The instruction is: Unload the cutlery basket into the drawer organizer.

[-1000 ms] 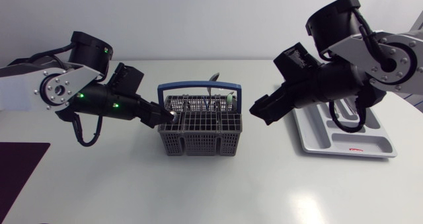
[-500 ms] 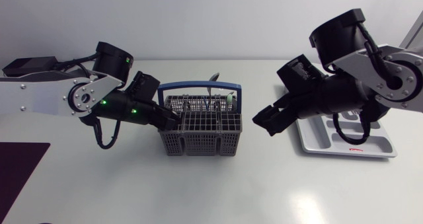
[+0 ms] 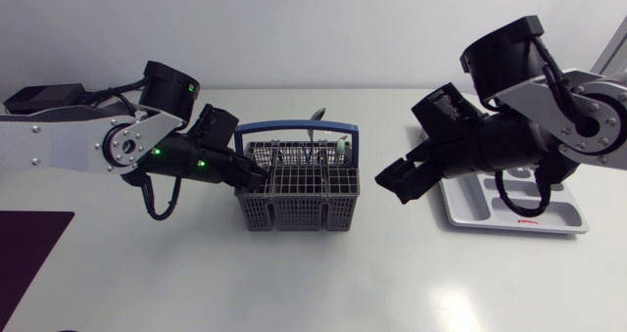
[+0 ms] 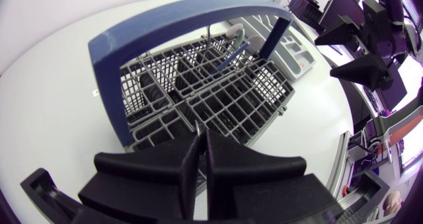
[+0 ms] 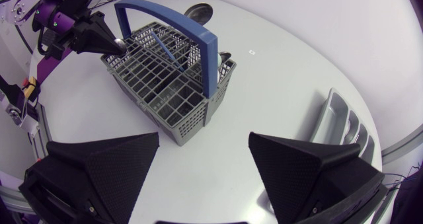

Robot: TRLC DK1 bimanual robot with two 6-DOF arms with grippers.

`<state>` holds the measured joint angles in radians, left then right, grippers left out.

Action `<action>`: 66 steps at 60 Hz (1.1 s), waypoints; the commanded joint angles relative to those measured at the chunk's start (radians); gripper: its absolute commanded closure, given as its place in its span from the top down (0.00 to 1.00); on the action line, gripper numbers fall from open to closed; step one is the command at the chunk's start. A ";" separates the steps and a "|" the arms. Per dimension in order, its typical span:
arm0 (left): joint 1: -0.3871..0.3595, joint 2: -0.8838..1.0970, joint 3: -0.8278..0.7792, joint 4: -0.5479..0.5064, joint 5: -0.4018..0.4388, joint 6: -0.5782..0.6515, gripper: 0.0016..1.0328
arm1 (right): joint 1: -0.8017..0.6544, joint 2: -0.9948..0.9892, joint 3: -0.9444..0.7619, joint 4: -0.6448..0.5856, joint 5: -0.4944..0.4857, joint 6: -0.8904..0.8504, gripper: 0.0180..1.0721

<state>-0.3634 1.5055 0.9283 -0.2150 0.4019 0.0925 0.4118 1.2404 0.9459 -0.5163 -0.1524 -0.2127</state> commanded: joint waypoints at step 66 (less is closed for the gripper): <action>0.165 -0.367 -0.048 -0.138 0.663 0.099 0.03 | 0.236 -0.108 -0.009 0.047 -0.150 -0.100 0.93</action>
<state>-0.1612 1.1305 0.8768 -0.3439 1.0264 0.1478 0.6178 1.1385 0.9497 -0.4885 -0.2882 -0.2897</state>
